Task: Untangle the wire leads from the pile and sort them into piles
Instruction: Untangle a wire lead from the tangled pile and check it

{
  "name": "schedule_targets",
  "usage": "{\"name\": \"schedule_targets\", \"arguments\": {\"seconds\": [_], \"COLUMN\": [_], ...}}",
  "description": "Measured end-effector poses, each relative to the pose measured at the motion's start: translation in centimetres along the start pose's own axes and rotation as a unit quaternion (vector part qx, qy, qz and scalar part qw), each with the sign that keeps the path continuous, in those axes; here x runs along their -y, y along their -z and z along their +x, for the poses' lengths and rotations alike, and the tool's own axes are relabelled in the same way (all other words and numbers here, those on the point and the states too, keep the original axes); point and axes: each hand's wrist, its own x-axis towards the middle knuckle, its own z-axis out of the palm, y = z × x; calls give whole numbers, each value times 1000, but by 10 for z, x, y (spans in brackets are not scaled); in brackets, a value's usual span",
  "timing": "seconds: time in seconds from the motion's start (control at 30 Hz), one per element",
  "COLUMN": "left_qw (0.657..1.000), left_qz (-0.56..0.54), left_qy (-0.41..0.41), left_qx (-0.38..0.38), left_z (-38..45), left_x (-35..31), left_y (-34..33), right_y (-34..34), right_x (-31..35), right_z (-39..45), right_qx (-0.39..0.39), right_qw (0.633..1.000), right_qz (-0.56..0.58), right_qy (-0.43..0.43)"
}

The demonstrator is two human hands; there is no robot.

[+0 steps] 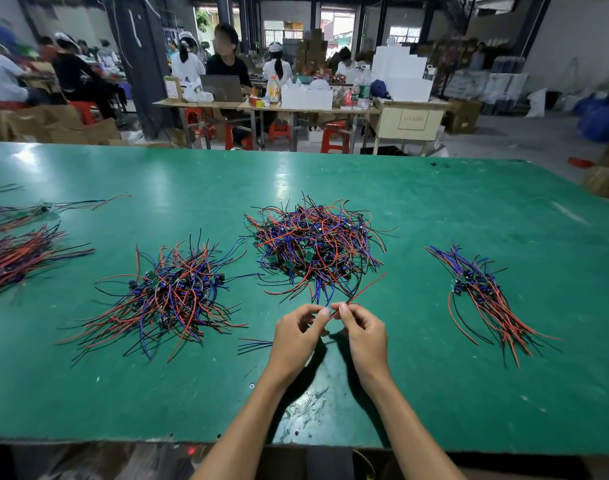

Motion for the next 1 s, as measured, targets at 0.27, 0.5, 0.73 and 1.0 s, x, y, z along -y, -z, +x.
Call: {"name": "schedule_targets", "arguments": {"seconds": [0.27, 0.5, 0.73, 1.0], "left_qw": [998, 997, 993, 992], "left_qz": [55, 72, 113, 125], "left_qy": [-17, -24, -37, -19], "left_qx": [1, 9, -8, -2], "left_z": [-1, -4, 0, -1], "left_x": [3, 0, 3, 3], "left_y": [0, 0, 1, -3], "right_y": [0, -3, -8, 1], "right_x": [-2, -1, 4, 23], "right_z": [-3, -3, 4, 26], "right_qx": [19, 18, 8, -38], "right_qw": [999, 1000, 999, 982], "right_qz": [-51, -22, -35, 116], "right_qy": [7, -9, -19, -142]}}
